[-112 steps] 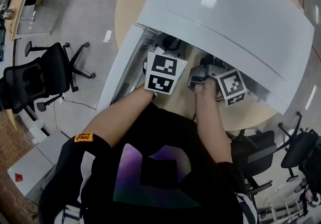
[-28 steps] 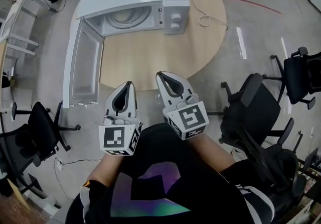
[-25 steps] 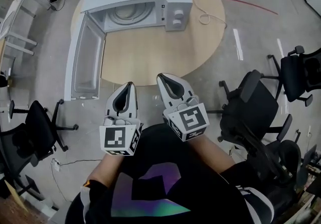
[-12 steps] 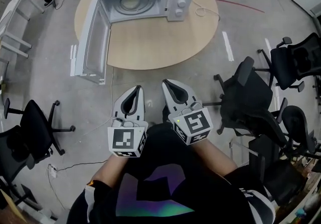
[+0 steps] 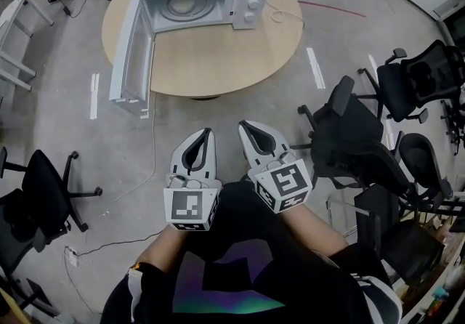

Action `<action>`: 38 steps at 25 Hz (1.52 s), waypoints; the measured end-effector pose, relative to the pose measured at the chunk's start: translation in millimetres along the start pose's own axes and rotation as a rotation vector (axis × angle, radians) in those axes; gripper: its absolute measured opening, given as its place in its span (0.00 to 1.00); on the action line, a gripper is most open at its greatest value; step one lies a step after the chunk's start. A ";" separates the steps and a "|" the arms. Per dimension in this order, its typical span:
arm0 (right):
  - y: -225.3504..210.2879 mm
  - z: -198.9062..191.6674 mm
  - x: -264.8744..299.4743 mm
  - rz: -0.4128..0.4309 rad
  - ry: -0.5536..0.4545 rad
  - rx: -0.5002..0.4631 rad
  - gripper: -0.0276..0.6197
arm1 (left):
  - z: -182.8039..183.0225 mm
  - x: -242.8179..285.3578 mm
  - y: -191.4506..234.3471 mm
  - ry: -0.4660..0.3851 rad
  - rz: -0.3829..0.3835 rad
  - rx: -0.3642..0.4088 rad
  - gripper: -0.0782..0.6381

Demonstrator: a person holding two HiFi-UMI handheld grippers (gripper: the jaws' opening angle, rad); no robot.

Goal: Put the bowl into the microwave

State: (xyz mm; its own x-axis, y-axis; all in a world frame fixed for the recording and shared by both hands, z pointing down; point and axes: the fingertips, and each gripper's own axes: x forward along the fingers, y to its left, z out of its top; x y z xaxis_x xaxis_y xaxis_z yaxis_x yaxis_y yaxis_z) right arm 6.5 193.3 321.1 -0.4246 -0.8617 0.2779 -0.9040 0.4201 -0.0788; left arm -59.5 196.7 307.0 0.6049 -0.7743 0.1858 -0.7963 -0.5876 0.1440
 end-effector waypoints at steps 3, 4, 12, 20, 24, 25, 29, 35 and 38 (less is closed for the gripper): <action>4.0 -0.9 -7.4 0.005 -0.001 -0.002 0.07 | -2.1 -6.2 -4.9 0.000 0.004 -0.002 0.17; 4.5 -1.5 -10.7 0.005 -0.001 -0.006 0.07 | -3.2 -6.9 -7.7 0.001 0.002 -0.003 0.17; -39.0 -18.3 -67.5 -0.116 -0.001 0.011 0.07 | -8.0 14.0 -75.5 0.001 -0.127 0.026 0.17; -108.6 -30.5 -148.3 -0.252 -0.018 0.068 0.07 | -13.1 46.4 -172.1 0.030 -0.254 0.065 0.17; -125.3 -38.2 -170.9 -0.264 -0.017 0.085 0.07 | -17.7 55.1 -202.3 0.052 -0.276 0.080 0.17; -128.4 -40.1 -176.1 -0.266 -0.016 0.088 0.07 | -18.5 56.4 -208.9 0.058 -0.279 0.087 0.17; -139.9 -48.7 -195.5 -0.268 -0.013 0.094 0.07 | -22.7 61.6 -236.6 0.071 -0.302 0.102 0.17; -154.9 -60.4 -218.7 -0.272 -0.008 0.115 0.07 | -28.0 67.9 -262.6 0.084 -0.310 0.102 0.17; -159.2 -64.7 -223.9 -0.270 0.000 0.122 0.07 | -32.2 70.1 -270.0 0.096 -0.310 0.104 0.17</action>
State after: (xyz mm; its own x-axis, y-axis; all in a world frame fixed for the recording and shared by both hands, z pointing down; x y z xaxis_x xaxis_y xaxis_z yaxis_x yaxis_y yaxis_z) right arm 248.6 337.8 333.4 -0.1681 -0.9375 0.3047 -0.9835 0.1386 -0.1162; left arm 197.9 308.6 312.5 0.8120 -0.5320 0.2399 -0.5671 -0.8164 0.1089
